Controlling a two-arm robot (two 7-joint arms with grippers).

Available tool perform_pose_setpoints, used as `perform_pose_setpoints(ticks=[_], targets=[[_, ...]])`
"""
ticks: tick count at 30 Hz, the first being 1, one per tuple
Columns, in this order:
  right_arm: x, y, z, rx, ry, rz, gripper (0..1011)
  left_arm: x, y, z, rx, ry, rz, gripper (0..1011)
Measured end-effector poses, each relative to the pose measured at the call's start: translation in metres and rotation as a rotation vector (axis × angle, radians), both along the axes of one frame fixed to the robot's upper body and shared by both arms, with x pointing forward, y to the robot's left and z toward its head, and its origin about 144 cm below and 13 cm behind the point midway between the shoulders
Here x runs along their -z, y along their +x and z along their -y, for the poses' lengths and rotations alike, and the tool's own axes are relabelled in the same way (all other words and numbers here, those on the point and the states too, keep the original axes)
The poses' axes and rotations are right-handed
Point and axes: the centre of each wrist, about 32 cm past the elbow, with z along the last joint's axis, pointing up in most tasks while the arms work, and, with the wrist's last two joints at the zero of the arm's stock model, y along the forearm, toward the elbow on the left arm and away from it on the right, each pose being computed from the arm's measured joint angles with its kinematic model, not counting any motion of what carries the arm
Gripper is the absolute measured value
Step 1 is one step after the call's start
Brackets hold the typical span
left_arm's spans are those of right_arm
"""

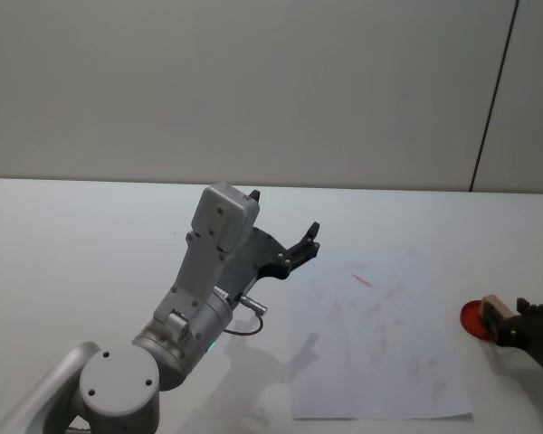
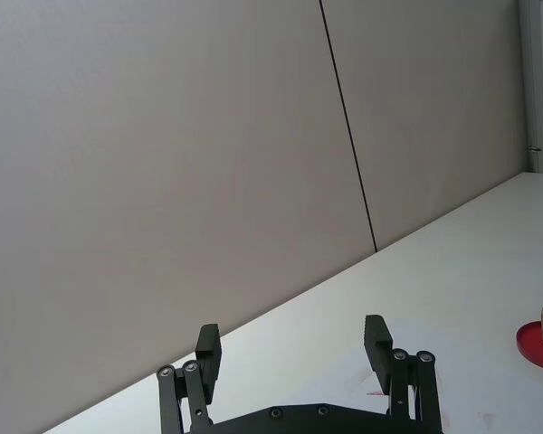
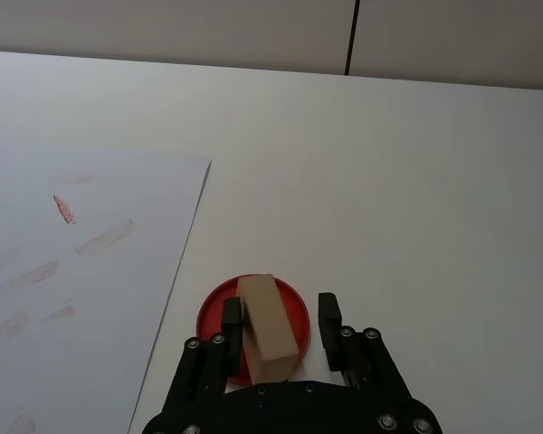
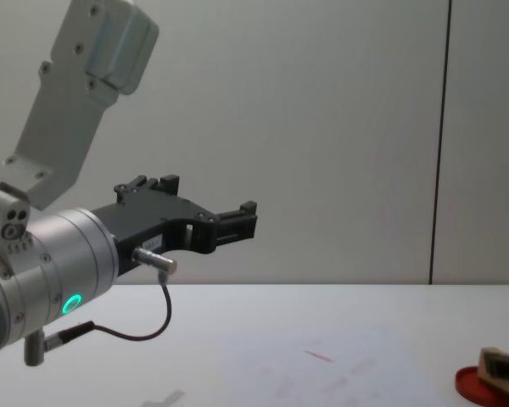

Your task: Use the one hand to pick up the stamp and affix it onto the A4 paper.

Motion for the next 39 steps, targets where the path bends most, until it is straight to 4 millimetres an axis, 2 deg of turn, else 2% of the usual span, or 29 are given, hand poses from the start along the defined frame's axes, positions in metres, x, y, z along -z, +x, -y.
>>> perform_pose_setpoints(ticks=[1, 3, 7, 11, 39], targets=[[0.0001, 0.0000, 0.0000, 0.000, 0.000, -0.001, 503, 0.0000, 0.0000, 0.0000, 0.000, 0.000, 0.000, 1002], [0.0002, 0.0001, 0.0000, 0.000, 0.000, -0.001, 475, 0.0000, 0.0000, 0.0000, 0.000, 0.000, 0.000, 1002], [0.0002, 0.0002, -0.0001, 0.000, 0.000, -0.001, 317, 0.0000, 0.0000, 0.0000, 0.000, 0.000, 0.000, 1002], [0.0002, 0.0003, -0.0002, 0.000, 0.001, -0.001, 229, 0.0000, 0.0000, 0.0000, 0.000, 0.000, 0.000, 1002], [-0.0018, 0.0014, -0.0014, -0.016, -0.026, 0.038, 227, 0.0000, 0.0000, 0.0000, 0.000, 0.000, 0.000, 1002]])
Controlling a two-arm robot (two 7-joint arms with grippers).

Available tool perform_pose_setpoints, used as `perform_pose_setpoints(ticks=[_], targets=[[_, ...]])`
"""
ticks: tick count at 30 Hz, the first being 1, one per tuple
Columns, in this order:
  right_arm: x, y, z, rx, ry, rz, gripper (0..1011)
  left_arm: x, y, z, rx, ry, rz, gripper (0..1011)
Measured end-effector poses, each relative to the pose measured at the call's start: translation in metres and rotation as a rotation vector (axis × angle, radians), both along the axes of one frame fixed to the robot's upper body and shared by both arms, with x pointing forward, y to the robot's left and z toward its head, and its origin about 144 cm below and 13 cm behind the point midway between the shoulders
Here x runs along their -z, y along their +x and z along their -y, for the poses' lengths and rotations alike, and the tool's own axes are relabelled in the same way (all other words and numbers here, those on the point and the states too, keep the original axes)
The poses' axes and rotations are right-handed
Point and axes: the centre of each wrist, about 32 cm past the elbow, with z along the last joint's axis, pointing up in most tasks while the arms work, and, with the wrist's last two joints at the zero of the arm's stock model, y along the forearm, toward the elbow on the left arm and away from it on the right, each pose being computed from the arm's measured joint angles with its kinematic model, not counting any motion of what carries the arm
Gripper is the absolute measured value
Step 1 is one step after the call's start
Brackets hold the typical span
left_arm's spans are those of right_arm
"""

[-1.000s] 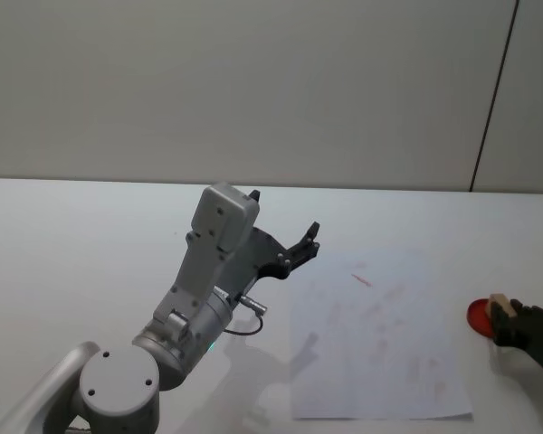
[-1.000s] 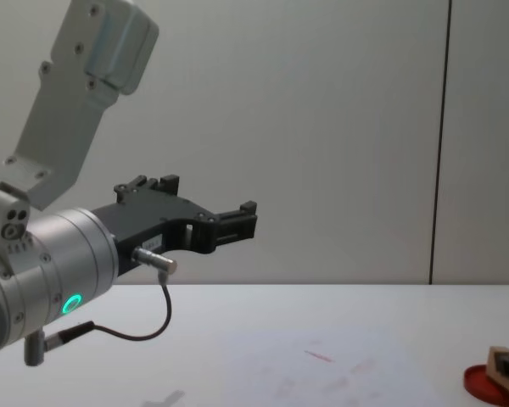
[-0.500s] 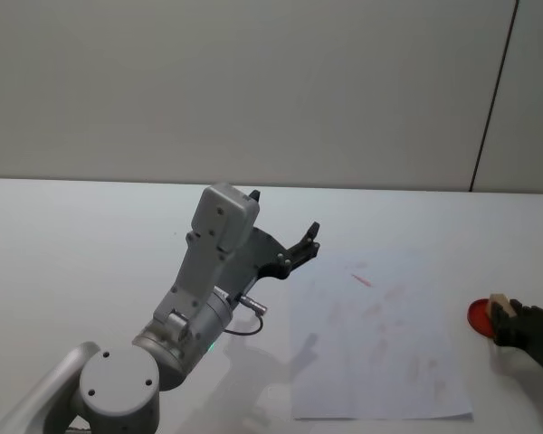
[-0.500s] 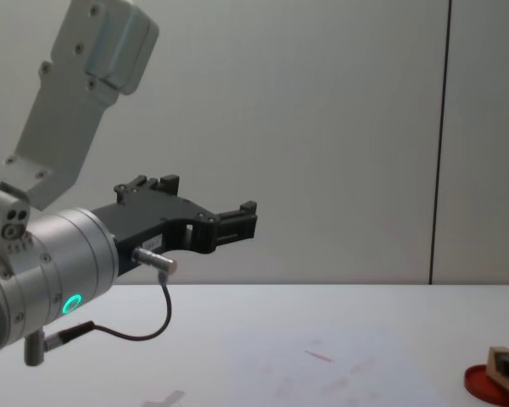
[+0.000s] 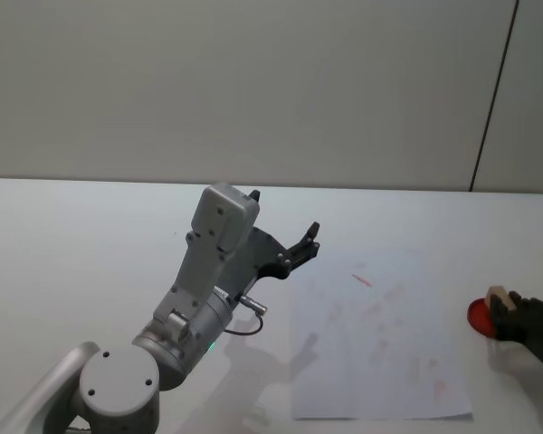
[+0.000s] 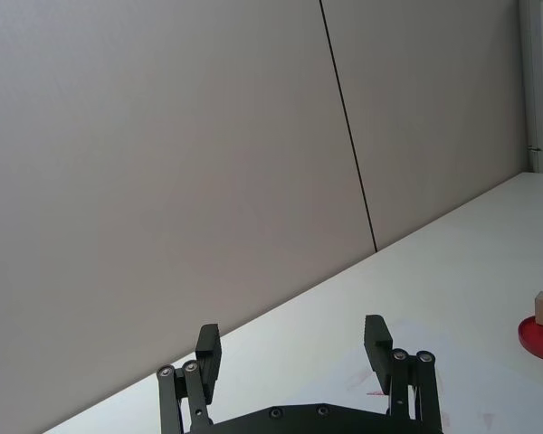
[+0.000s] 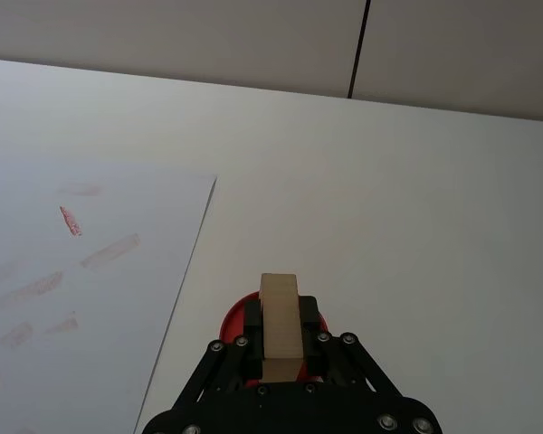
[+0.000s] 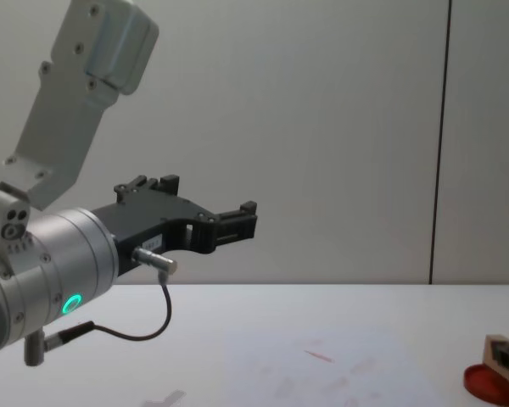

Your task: Use the one hand to pick up the stamp and affix it onto the A4 paper.

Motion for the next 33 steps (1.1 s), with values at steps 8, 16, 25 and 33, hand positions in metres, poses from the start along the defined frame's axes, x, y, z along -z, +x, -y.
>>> perform_pose_setpoints(ticks=[8, 16, 25, 33], targets=[[-0.003, 0.002, -0.001, -0.013, -0.023, 0.025, 227, 0.000, 0.000, 0.000, 0.000, 0.000, 0.000, 1002], [-0.002, 0.003, -0.001, -0.020, -0.041, 0.030, 227, 0.000, 0.000, 0.000, 0.000, 0.000, 0.000, 1002], [0.002, 0.004, 0.000, -0.024, -0.057, 0.019, 227, 0.000, 0.000, 0.000, 0.000, 0.000, 0.000, 1002], [0.008, 0.005, 0.001, -0.030, -0.074, 0.013, 227, 0.000, 0.000, 0.000, 0.000, 0.000, 0.000, 1002]])
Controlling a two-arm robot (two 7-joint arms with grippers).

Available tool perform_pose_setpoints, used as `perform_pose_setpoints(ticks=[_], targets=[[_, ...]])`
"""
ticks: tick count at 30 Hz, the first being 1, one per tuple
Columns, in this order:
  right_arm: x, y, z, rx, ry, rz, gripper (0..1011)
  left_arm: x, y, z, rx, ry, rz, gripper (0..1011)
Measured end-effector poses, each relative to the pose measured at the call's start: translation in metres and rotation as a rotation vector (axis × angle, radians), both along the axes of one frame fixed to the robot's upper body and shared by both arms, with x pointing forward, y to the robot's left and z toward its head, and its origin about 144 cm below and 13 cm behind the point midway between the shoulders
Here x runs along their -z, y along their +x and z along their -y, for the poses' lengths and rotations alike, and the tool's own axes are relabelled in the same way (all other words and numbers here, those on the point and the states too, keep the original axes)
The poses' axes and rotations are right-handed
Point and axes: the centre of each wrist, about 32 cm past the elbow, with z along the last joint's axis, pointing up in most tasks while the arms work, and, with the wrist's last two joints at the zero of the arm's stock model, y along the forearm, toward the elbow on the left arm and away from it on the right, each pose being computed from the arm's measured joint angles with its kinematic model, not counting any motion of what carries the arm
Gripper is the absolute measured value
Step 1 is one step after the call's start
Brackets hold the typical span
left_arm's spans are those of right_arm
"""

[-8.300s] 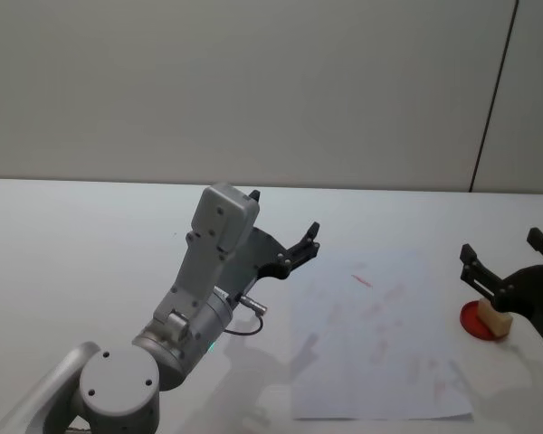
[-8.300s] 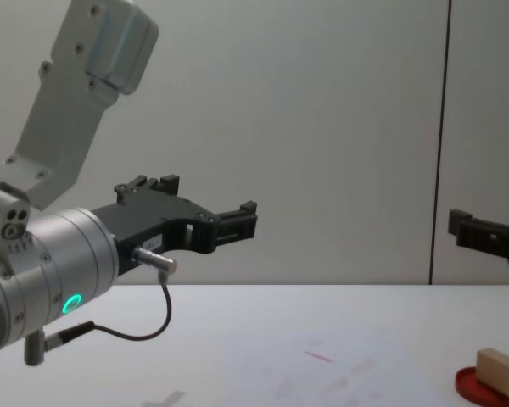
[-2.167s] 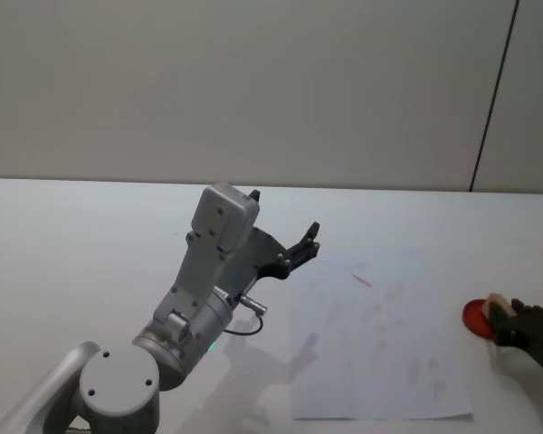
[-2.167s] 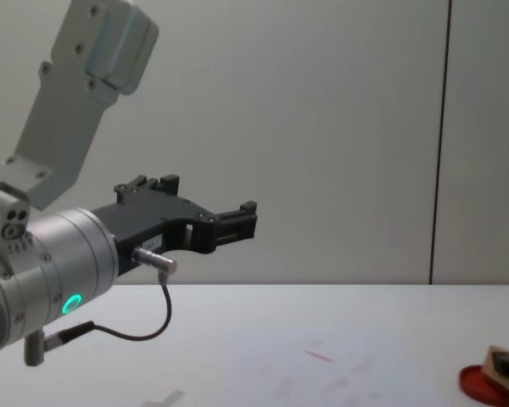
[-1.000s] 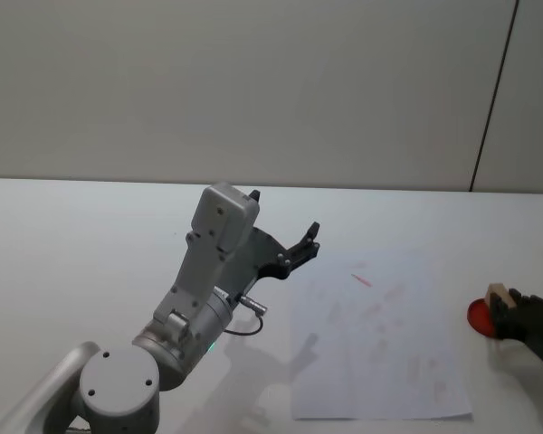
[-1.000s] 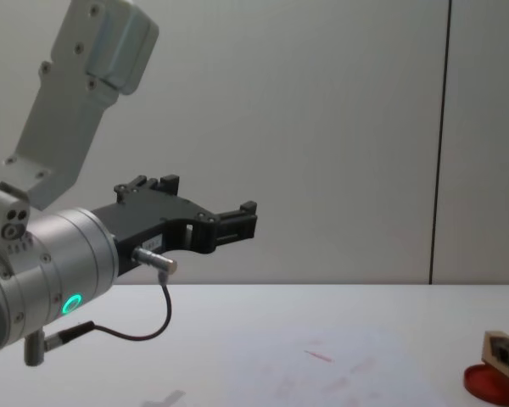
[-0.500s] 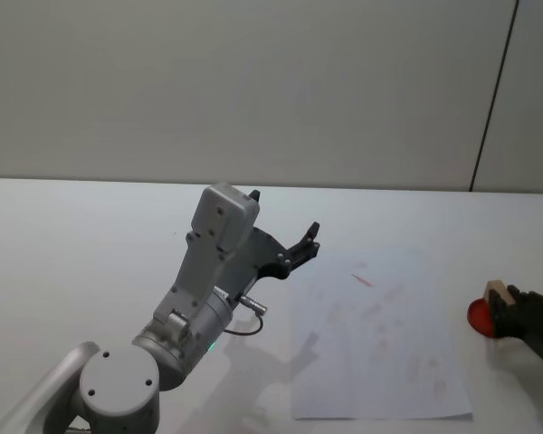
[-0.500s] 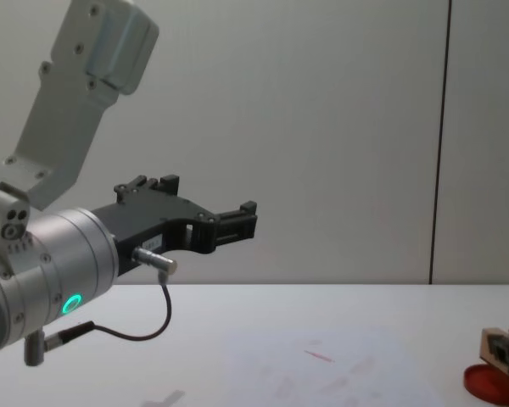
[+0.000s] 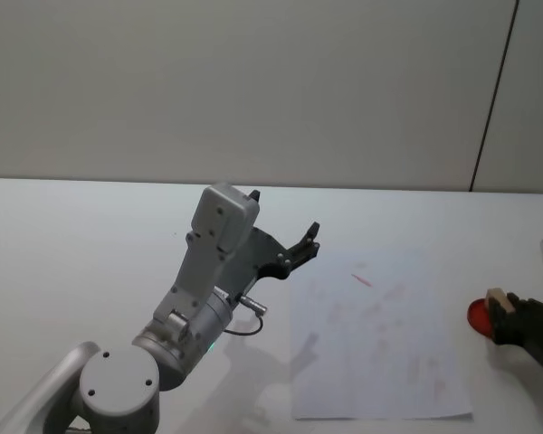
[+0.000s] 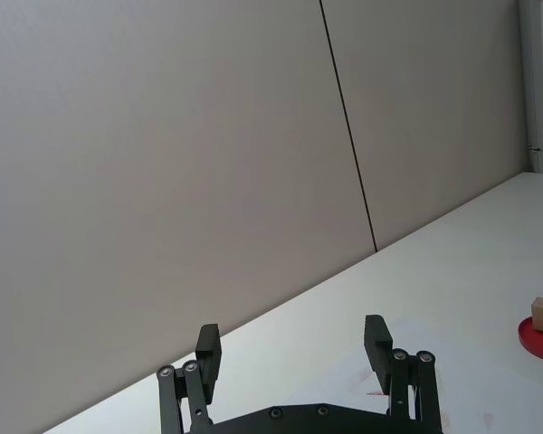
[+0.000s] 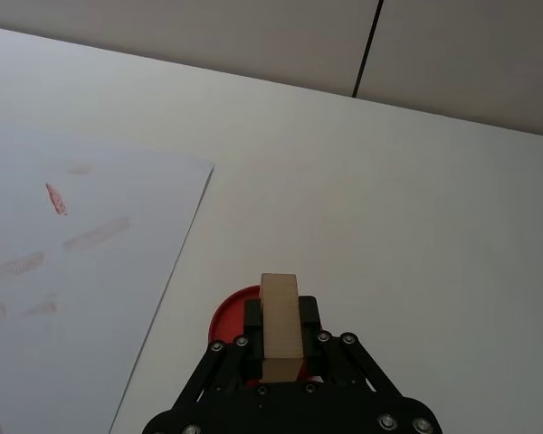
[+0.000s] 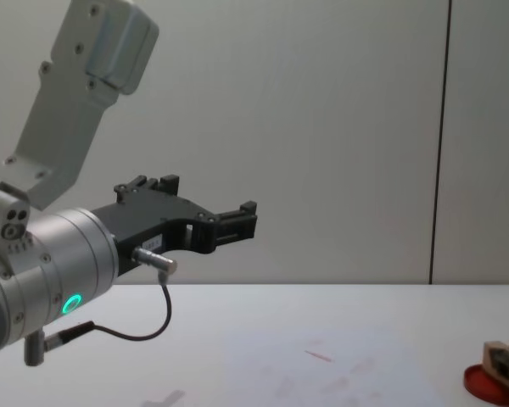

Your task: Use the one hand to pick up the stamp and affix it onto the A4 paper.

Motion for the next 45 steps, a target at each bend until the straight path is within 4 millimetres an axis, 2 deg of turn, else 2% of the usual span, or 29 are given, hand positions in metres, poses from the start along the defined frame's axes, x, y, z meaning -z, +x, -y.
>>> perform_pose_setpoints(ticks=[30, 45], targets=[[0.013, -0.002, 0.002, -0.015, -0.028, -0.003, 225, 0.000, 0.000, 0.000, 0.000, 0.000, 0.000, 1002], [0.013, 0.000, 0.002, -0.011, -0.019, 0.072, 225, 0.000, 0.000, 0.000, 0.000, 0.000, 0.000, 1002]])
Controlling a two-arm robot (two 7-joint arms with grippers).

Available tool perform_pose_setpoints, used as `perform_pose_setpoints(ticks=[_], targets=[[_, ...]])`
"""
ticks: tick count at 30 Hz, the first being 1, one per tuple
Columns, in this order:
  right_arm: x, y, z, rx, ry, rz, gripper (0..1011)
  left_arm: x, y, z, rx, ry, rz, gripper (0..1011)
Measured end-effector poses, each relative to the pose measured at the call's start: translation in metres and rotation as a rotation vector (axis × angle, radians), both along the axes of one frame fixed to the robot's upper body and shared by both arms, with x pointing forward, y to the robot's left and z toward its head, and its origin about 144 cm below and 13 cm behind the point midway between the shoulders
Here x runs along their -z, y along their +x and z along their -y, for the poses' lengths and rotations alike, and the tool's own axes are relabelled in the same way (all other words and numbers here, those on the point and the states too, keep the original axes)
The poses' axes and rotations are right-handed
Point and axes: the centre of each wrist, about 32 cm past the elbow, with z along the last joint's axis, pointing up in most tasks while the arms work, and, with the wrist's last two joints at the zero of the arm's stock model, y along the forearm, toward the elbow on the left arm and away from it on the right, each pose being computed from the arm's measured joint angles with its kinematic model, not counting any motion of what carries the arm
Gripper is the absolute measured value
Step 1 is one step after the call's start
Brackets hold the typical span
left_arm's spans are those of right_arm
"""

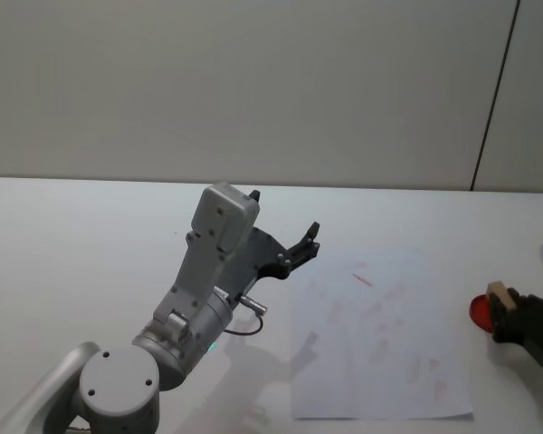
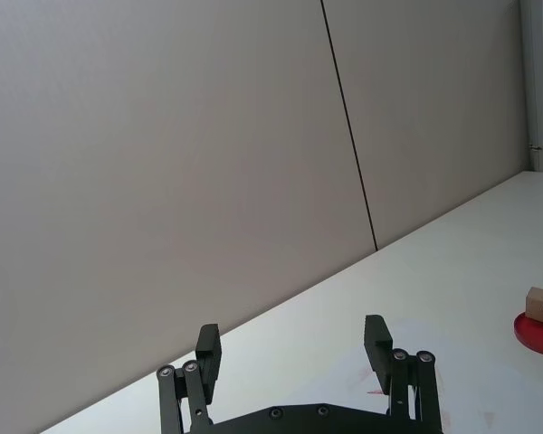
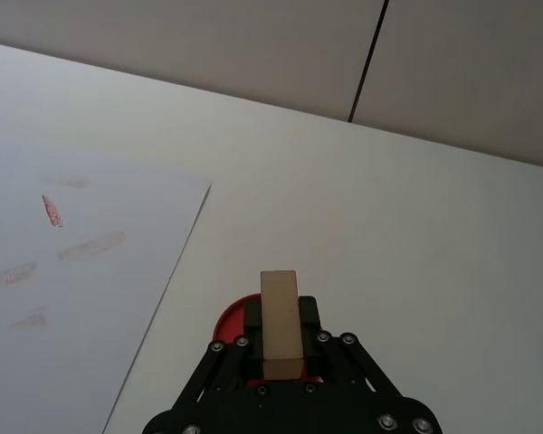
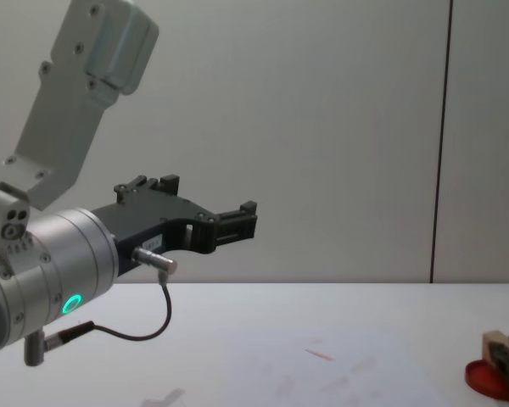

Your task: Use the one hand to pick up the stamp and affix it onto the A4 paper.

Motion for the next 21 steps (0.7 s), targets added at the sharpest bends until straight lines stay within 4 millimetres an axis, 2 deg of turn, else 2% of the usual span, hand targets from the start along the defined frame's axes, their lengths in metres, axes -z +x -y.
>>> perform_pose_setpoints(ticks=[21], targets=[[0.0017, 0.0022, -0.0020, 0.006, 0.038, 0.041, 225, 0.0000, 0.0000, 0.0000, 0.000, 0.000, 0.000, 1002]])
